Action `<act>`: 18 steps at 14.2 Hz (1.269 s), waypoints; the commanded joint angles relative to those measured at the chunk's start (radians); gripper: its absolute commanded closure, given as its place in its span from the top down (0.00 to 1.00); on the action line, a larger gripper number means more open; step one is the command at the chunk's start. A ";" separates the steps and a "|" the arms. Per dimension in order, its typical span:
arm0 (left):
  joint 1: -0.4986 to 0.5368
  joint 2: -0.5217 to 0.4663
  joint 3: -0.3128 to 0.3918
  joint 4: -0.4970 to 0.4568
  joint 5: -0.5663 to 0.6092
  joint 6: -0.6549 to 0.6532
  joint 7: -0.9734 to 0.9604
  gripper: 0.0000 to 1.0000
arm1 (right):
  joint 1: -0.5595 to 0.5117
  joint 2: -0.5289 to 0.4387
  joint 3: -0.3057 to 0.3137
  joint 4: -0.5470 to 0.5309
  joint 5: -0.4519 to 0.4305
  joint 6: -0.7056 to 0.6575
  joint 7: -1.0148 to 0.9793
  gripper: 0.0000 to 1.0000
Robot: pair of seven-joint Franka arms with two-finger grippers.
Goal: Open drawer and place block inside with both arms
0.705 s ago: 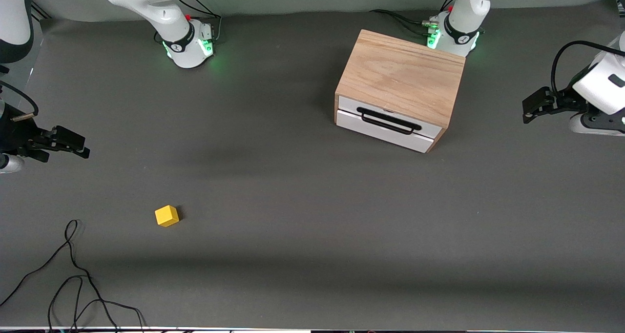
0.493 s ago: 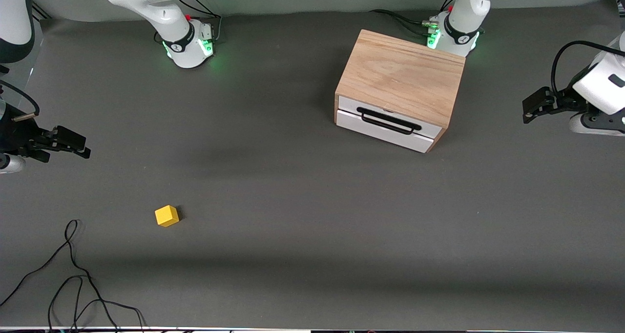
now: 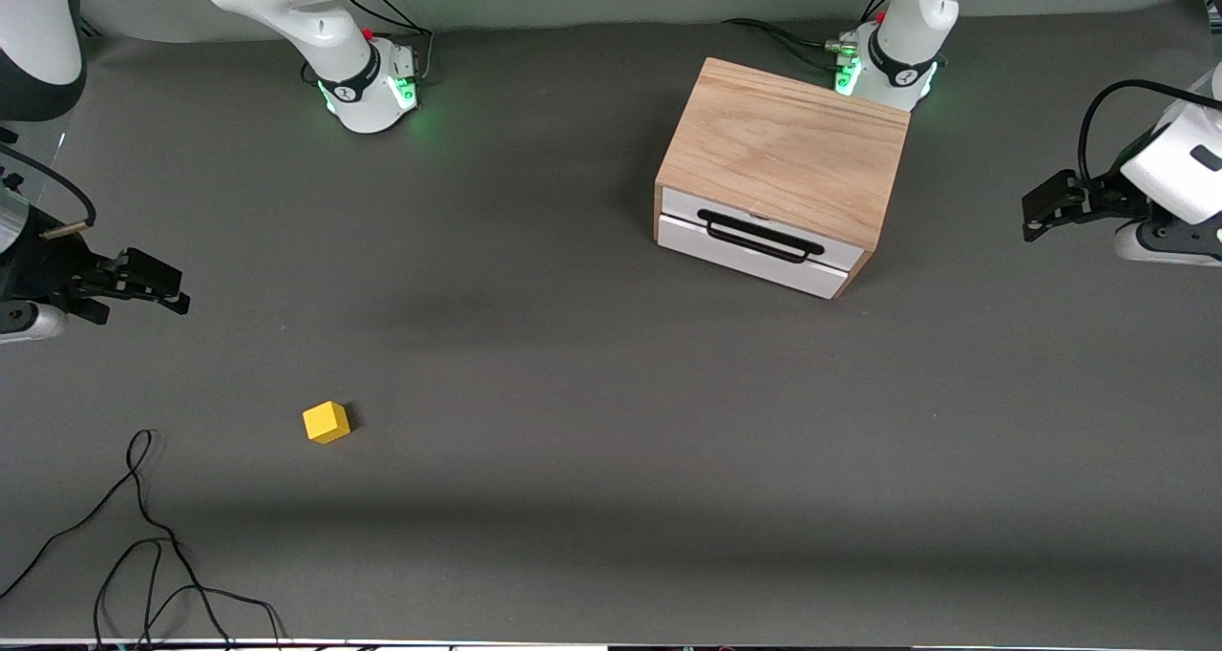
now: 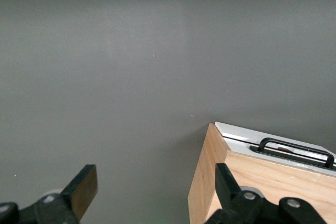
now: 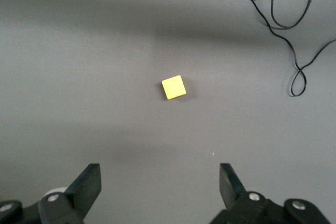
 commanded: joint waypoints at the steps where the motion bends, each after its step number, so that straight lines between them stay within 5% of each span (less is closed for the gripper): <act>1: 0.004 -0.007 0.002 0.000 -0.010 0.004 0.019 1.00 | 0.001 0.033 -0.010 0.021 -0.001 0.009 0.013 1.00; 18: 0.002 -0.007 0.002 0.000 -0.010 0.004 0.019 1.00 | -0.016 0.066 -0.019 0.023 0.001 -0.010 0.008 1.00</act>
